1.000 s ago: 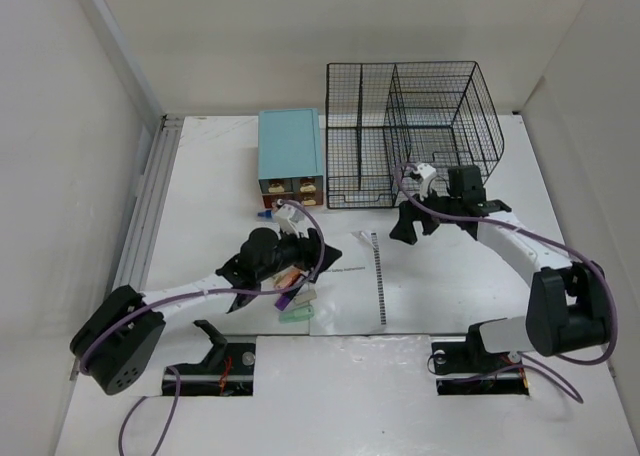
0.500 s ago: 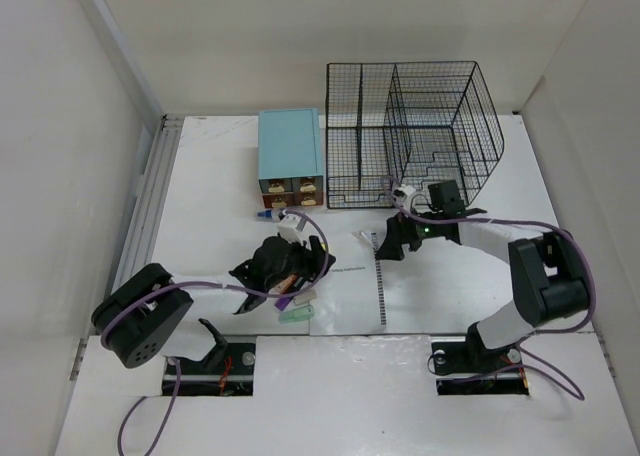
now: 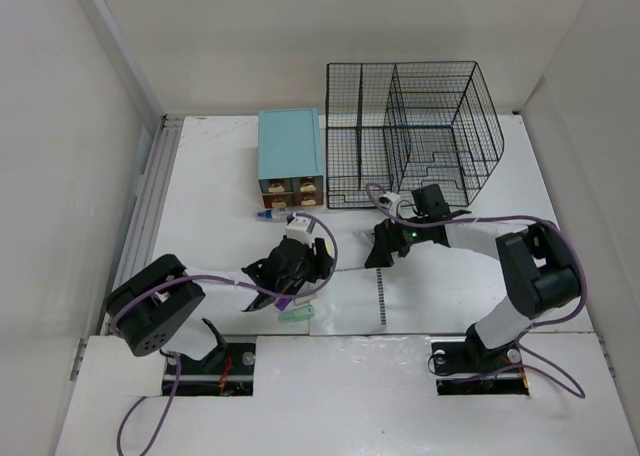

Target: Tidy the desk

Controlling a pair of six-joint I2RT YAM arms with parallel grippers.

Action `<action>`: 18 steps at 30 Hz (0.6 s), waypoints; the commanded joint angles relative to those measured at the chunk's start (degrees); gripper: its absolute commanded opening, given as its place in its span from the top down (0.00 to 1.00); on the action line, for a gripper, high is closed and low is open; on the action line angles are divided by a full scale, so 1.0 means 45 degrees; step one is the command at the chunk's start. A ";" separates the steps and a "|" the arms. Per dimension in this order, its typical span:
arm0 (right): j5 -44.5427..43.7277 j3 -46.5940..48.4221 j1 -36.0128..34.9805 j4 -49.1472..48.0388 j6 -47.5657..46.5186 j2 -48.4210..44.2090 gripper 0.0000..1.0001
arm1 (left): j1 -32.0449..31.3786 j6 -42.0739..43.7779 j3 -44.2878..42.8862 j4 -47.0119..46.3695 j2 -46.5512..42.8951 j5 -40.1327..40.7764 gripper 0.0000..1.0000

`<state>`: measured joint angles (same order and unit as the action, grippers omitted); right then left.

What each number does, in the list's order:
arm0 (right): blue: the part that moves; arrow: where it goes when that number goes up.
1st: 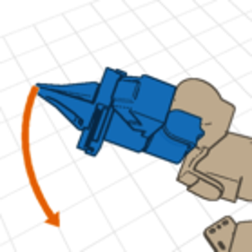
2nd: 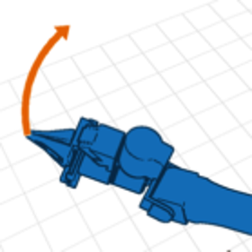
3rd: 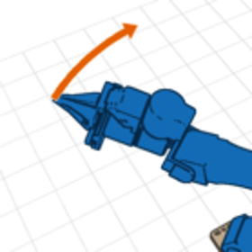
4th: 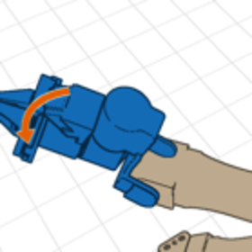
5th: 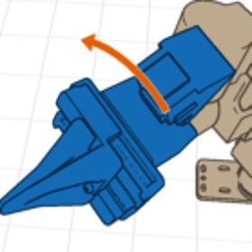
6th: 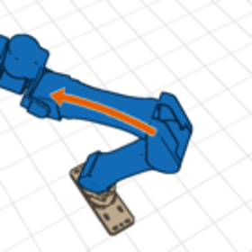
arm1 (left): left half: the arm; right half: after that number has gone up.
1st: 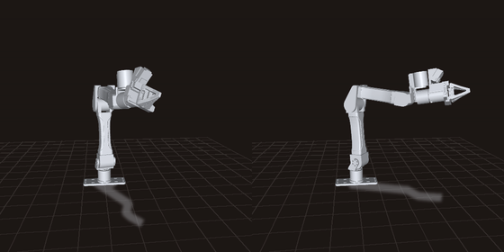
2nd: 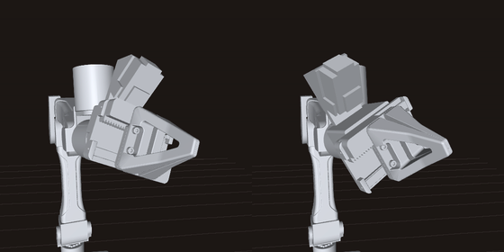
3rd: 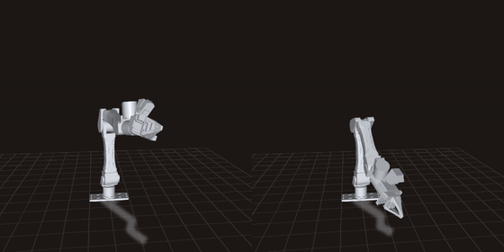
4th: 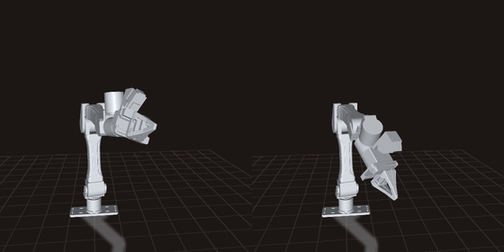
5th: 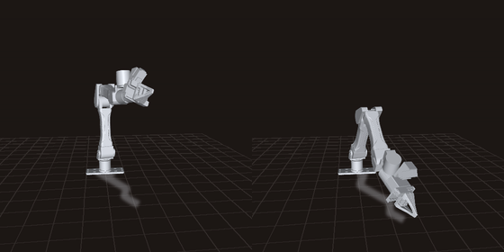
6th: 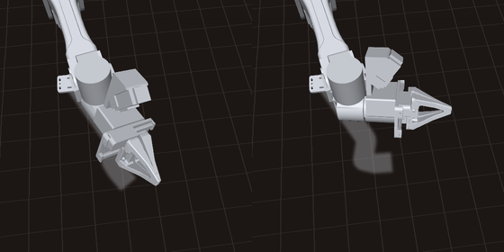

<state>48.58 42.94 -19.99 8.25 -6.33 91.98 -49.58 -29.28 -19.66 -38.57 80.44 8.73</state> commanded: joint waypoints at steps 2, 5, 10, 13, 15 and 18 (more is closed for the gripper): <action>-0.0268 0.0165 -0.0285 -0.0719 0.0389 0.0261 0.01 | -0.0193 -0.0407 -0.0552 0.0270 0.0637 0.0208 0.47; -0.0055 0.0165 -0.0828 -0.0720 0.0391 0.0729 0.06 | -0.0426 -0.0408 -0.0709 0.0270 0.1069 -0.0065 0.47; 0.0317 0.0555 -0.1455 -0.0720 0.0117 0.1043 0.21 | -0.0544 -0.0408 -0.0944 0.0270 0.1225 -0.0183 0.49; 0.0455 0.0556 -0.1457 -0.0720 0.0000 0.1160 0.40 | -0.0544 -0.0408 -0.1061 0.0270 0.1362 -0.0183 0.49; 0.0571 0.0691 -0.1457 -0.0720 -0.0116 0.1160 0.52 | -0.0544 -0.0273 -0.1196 0.0270 0.1518 -0.0299 0.49; 0.0572 0.0829 -0.1457 -0.0584 -0.0350 0.0888 0.81 | -0.0544 -0.0271 -0.1334 0.0270 0.1771 -0.0300 0.49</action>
<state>48.21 44.80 -25.52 5.15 -5.85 97.10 -51.44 -30.39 -24.53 -40.07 86.70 8.97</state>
